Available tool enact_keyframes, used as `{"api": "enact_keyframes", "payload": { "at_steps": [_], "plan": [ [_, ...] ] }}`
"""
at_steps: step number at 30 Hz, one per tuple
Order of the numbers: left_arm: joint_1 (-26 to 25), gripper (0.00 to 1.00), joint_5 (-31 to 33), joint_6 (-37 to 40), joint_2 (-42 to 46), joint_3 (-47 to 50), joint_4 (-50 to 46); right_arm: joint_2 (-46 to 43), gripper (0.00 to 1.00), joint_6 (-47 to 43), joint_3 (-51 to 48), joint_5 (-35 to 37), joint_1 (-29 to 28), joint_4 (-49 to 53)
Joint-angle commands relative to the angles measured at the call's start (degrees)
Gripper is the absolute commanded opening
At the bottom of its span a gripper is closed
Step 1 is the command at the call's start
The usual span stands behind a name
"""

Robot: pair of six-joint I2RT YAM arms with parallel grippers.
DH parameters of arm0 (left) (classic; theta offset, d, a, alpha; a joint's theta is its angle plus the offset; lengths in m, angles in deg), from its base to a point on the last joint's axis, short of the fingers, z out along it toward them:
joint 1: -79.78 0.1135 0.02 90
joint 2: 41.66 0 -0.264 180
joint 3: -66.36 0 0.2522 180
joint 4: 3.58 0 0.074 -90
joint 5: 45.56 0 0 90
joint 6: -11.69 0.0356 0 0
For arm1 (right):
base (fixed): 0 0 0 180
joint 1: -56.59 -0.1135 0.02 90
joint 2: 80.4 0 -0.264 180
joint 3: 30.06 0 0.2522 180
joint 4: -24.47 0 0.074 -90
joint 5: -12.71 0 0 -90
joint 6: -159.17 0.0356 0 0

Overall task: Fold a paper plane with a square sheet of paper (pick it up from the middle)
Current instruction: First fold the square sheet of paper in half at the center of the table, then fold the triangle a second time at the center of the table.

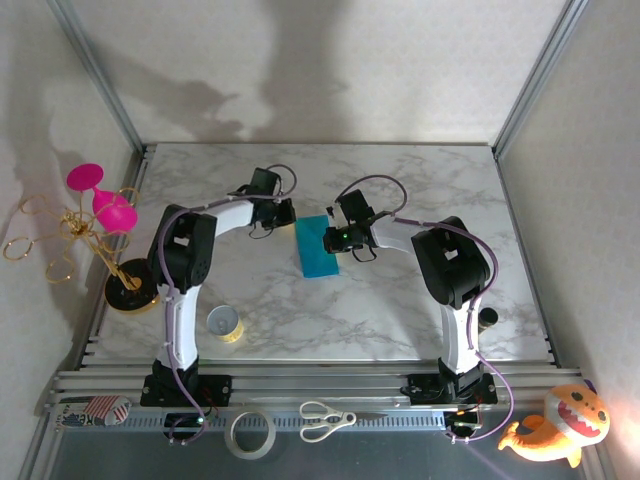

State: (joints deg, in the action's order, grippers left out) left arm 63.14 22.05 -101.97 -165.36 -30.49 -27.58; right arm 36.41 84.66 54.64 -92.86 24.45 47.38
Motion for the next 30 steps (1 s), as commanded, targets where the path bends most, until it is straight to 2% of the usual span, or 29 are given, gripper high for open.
{"api": "enact_keyframes", "payload": {
  "at_steps": [1, 4, 9, 22, 26, 30],
  "plan": [
    [2.6, 0.11, 2.4, 1.5, 1.7, -1.3, -3.1, 5.8, 0.0, -5.9, -4.3, 9.9, 2.0, 17.2],
    [1.5, 0.11, -3.0, -0.5, 5.3, 1.8, 0.7, 4.6, 0.0, -8.4, -3.3, 7.9, 2.0, 17.0],
    [-1.2, 0.11, -8.3, -4.1, 7.1, 6.5, 6.2, 4.3, 0.01, -11.0, -1.0, 4.4, 2.0, 16.8],
    [-2.5, 0.09, -8.0, -4.0, 0.3, 4.6, 2.8, 3.6, 0.06, -11.8, 4.8, -1.4, 2.1, 18.0],
    [-2.4, 0.08, -6.4, -3.5, -0.4, 4.8, 1.2, 0.4, 0.11, -7.4, 9.3, -3.5, 2.1, 17.9],
    [-2.5, 0.07, -5.2, -3.0, -0.4, 5.1, 0.4, -4.8, 0.18, 2.1, 8.3, -8.8, 1.4, 11.4]
  ]
}}
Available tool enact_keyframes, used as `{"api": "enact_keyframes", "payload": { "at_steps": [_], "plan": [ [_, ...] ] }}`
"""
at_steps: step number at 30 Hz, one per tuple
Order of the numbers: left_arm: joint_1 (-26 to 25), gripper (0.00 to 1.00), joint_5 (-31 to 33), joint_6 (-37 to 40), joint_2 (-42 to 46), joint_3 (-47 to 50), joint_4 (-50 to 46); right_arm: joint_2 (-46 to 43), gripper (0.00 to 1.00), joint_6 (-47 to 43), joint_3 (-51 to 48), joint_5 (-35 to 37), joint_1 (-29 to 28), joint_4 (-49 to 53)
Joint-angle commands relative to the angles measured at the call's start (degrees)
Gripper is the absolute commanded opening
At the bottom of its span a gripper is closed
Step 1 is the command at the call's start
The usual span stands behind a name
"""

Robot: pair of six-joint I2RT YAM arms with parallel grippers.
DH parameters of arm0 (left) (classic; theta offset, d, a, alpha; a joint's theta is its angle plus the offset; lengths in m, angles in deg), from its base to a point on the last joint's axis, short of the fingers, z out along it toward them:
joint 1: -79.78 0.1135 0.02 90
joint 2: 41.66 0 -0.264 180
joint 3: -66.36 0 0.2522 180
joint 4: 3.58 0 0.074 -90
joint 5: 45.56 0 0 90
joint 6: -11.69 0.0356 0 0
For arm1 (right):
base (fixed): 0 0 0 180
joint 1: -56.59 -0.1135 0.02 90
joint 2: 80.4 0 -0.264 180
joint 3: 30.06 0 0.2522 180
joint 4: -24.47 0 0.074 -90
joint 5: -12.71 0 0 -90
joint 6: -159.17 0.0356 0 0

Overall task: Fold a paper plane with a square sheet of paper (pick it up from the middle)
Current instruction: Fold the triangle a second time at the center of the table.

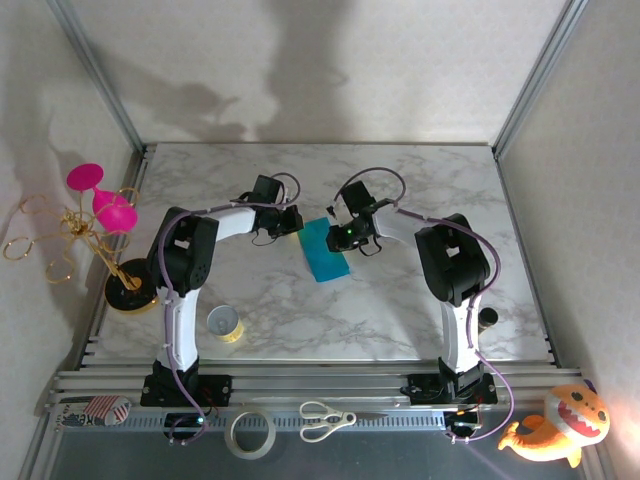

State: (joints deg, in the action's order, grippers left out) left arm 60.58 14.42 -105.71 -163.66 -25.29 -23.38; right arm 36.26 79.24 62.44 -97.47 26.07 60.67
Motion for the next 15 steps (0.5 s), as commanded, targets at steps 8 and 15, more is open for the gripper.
{"api": "enact_keyframes", "payload": {
  "at_steps": [8, 15],
  "plan": [
    [0.0, 0.07, 3.6, 1.0, -2.1, 0.2, -4.5, -3.5, 0.1, 24.8, -2.9, -5.6, -5.8, -12.1],
    [-0.1, 0.06, 4.9, 1.1, -2.2, 0.3, -5.2, 1.4, 0.02, 29.0, -1.4, -5.5, -7.0, -12.9]
  ]
}}
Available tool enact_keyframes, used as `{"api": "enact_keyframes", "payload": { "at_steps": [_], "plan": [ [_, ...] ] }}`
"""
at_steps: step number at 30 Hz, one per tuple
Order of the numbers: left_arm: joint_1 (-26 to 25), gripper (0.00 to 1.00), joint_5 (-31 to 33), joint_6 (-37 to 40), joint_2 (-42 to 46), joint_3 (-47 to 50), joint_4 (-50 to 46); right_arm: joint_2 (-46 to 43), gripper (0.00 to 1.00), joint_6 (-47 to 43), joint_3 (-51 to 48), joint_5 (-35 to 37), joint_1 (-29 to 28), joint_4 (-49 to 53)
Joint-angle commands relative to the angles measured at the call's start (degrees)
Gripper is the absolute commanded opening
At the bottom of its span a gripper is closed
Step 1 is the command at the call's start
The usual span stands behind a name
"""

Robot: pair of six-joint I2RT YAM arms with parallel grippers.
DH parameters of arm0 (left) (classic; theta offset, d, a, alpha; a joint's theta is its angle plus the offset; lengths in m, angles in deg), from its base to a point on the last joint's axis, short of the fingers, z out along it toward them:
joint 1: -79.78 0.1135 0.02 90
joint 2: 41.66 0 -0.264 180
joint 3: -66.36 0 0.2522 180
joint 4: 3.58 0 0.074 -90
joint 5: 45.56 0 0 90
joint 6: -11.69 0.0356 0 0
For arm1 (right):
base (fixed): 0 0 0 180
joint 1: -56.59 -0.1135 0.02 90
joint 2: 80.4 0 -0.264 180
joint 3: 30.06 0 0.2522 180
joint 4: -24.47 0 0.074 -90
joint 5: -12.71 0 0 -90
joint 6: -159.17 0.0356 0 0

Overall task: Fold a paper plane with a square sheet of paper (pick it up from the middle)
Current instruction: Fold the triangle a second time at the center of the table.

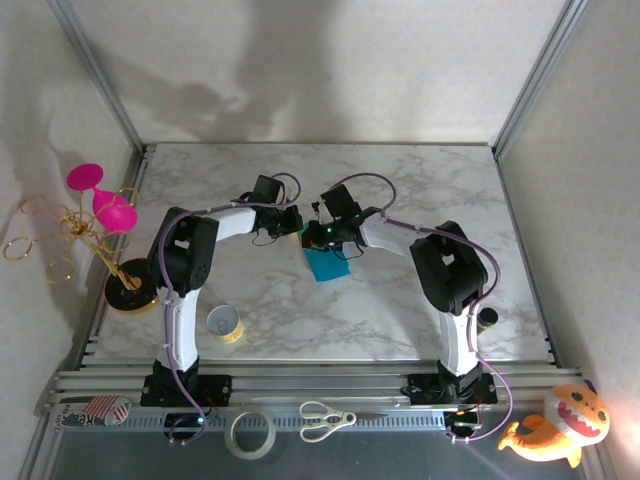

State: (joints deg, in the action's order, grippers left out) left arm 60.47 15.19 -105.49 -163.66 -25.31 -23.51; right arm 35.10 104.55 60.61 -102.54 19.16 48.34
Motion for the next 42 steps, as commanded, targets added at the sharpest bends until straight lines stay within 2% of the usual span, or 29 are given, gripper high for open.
{"api": "enact_keyframes", "payload": {
  "at_steps": [1, 12, 22, 25, 32, 38, 42],
  "plan": [
    [0.1, 0.06, 4.1, 0.9, -2.2, 0.2, -5.1, 3.3, 0.02, 3.4, 0.8, -0.3, -0.5, 0.0],
    [0.0, 0.05, 6.9, 1.1, -2.6, 0.1, -6.4, 5.1, 0.01, 1.9, -1.6, 0.5, -2.1, 2.9],
    [0.0, 0.05, 8.6, 1.6, -3.5, -0.1, -7.0, -0.7, 0.02, -1.3, -9.0, 0.0, -2.1, 6.5],
    [-0.1, 0.05, 8.4, 1.5, -3.9, -0.4, -7.0, -2.3, 0.02, -2.1, -10.5, -0.7, -4.0, 7.4],
    [-0.1, 0.05, 7.7, 2.2, -4.2, -1.6, -7.5, -5.1, 0.06, -2.6, -14.5, 0.4, -4.6, 9.6],
    [-0.5, 0.07, 5.5, 4.1, -4.4, -4.2, -8.2, -5.8, 0.06, -1.9, -12.3, 0.7, -4.6, 7.2],
    [-1.1, 0.09, 4.3, 7.1, -3.6, -7.9, -11.0, -10.8, 0.11, -0.8, -11.6, 4.3, -3.6, 3.2]
  ]
}}
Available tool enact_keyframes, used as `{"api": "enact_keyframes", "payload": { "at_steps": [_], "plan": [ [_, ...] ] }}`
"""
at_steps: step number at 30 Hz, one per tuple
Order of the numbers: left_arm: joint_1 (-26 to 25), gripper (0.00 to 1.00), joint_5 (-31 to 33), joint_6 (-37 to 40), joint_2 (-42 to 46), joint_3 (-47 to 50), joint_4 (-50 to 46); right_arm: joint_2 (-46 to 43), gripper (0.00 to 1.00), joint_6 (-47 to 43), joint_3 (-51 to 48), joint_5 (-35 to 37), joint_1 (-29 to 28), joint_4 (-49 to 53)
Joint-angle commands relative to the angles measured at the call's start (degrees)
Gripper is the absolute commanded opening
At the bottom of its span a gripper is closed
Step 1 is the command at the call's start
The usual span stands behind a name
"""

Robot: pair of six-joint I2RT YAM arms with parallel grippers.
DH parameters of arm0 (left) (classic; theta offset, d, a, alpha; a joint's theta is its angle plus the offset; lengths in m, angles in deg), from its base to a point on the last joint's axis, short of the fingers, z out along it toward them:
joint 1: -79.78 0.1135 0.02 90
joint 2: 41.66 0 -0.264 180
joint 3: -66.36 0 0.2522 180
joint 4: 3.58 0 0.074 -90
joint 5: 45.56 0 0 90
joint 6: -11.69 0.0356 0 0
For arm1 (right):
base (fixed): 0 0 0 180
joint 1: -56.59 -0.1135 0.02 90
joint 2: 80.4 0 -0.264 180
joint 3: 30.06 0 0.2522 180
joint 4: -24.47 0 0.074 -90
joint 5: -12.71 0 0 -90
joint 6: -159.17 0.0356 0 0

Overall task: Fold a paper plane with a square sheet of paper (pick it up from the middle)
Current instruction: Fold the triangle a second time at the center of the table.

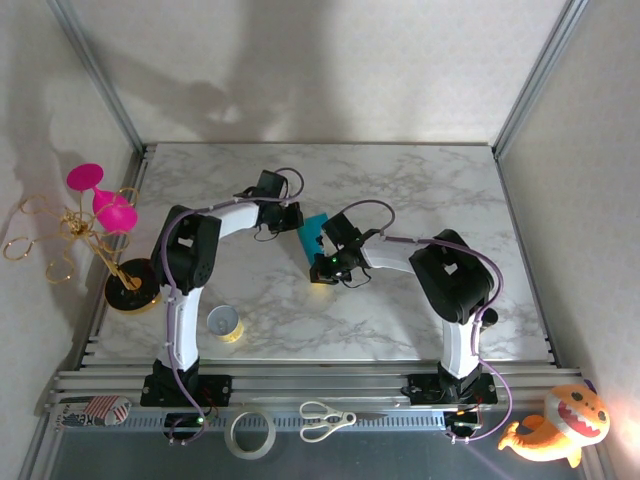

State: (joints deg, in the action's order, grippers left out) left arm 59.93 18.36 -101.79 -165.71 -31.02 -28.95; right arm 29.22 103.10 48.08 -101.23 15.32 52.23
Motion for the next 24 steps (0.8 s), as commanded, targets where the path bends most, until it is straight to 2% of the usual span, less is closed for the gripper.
{"api": "enact_keyframes", "payload": {
  "at_steps": [1, 4, 7, 14, 18, 24],
  "plan": [
    [-0.7, 0.09, 0.5, 4.1, -0.9, -3.0, -6.1, -6.4, 0.13, 0.9, 0.3, 4.8, 1.0, -1.6],
    [-0.8, 0.14, 0.2, 3.2, 1.6, -4.6, -6.6, -7.8, 0.19, 0.6, -0.7, 9.6, 4.4, -2.4],
    [-1.0, 0.26, 0.8, -1.9, 7.4, -2.1, -2.3, -5.6, 0.21, -1.5, 1.1, 12.4, 6.8, -0.4],
    [-1.5, 0.41, 5.4, -12.9, 17.4, 7.7, 4.4, 2.9, 0.24, -3.2, 8.2, 13.4, 7.6, 4.5],
    [-2.8, 0.49, 6.2, -16.5, 21.1, 13.2, 6.8, 5.1, 0.24, 1.3, 8.2, 14.5, 6.8, 6.9],
    [-5.9, 0.53, 4.8, -19.9, 21.0, 17.6, 9.9, 1.9, 0.23, 15.4, 0.6, 14.1, 4.5, 3.7]
  ]
}}
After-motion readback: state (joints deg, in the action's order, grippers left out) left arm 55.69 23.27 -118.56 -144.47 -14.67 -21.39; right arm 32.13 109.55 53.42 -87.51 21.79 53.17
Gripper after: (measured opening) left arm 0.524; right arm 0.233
